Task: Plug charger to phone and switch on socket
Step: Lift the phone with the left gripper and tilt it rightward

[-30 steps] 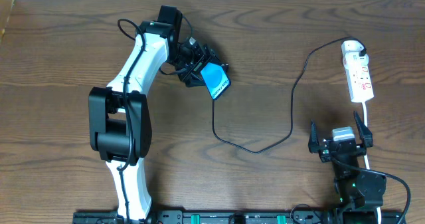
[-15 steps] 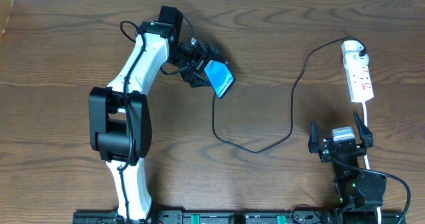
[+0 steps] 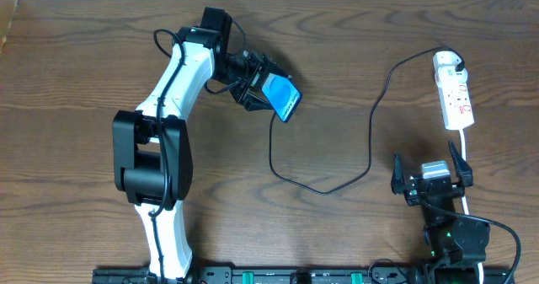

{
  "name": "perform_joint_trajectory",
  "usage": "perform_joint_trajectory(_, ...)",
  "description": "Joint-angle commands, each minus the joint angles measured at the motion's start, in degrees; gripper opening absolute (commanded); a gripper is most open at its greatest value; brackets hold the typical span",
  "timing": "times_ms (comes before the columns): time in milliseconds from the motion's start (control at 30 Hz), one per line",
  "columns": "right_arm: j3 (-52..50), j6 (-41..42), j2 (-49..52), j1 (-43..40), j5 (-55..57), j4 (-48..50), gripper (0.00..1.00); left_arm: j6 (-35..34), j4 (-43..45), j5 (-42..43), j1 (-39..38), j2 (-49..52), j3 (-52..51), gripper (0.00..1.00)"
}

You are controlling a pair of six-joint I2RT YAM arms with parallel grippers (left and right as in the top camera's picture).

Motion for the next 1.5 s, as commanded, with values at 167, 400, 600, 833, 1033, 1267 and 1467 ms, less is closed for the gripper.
perform_joint_trajectory(167,-0.22,0.59,-0.31,0.13,-0.15,-0.07,0.99,-3.32,-0.26,2.67,-0.13,-1.79,0.28,0.64)
perform_joint_trajectory(400,-0.22,0.59,-0.31,0.13,-0.15,-0.07,0.99,-6.29,-0.26,2.69,-0.13,-1.79,0.28,0.64)
perform_joint_trajectory(600,-0.22,0.59,-0.31,0.13,-0.15,-0.07,0.99,-8.20,-0.24,3.19,-0.13,-1.79,0.28,0.64)
perform_joint_trajectory(833,-0.22,0.59,-0.31,0.13,-0.15,-0.07,0.99,-9.33,-0.02,7.41,-0.13,-1.79,0.28,0.64)
perform_joint_trajectory(1033,-0.22,0.59,-0.31,0.13,-0.15,-0.07,0.99,-13.42,-0.04,7.41,-0.13,-1.79,0.28,0.64)
perform_joint_trajectory(1267,-0.22,0.59,-0.31,0.13,-0.15,-0.07,0.99,-15.85,-0.04,7.39,-0.13,-1.79,0.28,0.64)
perform_joint_trajectory(1467,-0.22,0.59,-0.31,0.13,-0.17,-0.07,0.99,-18.34,-0.04,7.39,-0.13,-1.79,0.28,0.64)
